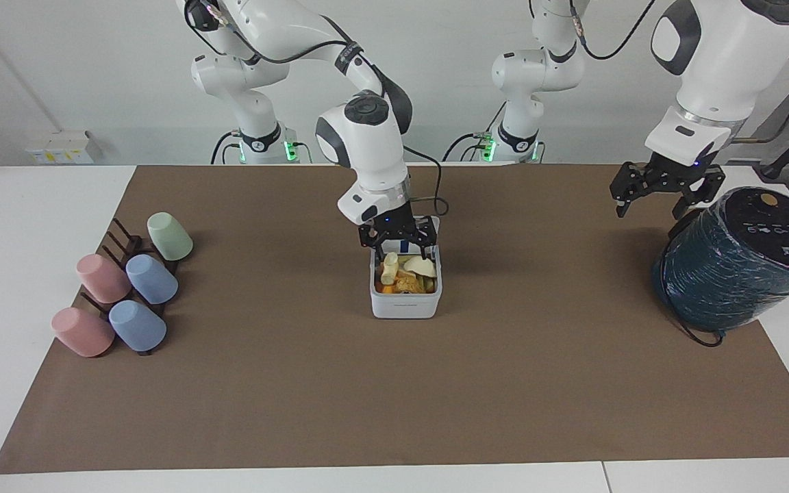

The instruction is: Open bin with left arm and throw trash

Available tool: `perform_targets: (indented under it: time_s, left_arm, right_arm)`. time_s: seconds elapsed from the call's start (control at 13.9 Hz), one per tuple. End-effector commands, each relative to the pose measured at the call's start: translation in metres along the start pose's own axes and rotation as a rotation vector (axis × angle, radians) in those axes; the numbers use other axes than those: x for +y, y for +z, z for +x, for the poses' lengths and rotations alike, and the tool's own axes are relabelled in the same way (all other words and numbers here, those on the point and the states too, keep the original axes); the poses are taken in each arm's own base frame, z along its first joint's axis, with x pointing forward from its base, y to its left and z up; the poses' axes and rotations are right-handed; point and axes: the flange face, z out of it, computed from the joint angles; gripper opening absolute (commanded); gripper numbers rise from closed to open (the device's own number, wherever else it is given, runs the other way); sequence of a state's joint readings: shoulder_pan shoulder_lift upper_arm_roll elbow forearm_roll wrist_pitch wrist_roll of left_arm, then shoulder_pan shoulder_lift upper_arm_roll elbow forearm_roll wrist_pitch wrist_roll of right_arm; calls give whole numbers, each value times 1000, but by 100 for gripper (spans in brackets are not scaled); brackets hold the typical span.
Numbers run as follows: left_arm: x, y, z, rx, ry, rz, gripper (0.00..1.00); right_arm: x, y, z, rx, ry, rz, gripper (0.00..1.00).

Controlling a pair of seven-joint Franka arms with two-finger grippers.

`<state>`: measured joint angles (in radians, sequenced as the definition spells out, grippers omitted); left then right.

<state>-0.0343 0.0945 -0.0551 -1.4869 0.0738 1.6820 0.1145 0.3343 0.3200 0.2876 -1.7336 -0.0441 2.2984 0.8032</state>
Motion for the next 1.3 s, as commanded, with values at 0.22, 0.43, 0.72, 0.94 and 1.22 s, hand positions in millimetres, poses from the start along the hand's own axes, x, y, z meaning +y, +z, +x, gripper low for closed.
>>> perform_targets:
  time_s: [0.22,0.43,0.72,0.94,1.22]
  left_arm:
    - [3,0,-7,15,9,26,100]
    - [3,0,-7,15,9,26,100]
    - [3,0,-6,18,11,26,100]
    - [4,1,-6,17,13,26,100]
    - [3,2,-6,17,14,26,100]
  right_arm:
    - [13,-17,16,29,28,3,100]
    - [56,-27,47,51,28,-17,100]
    - [133,-56,67,65,-45,-84,100]
    - [178,-88,55,67,-82,-142,100]
    - [209,-125,58,51,-104,-183,100]
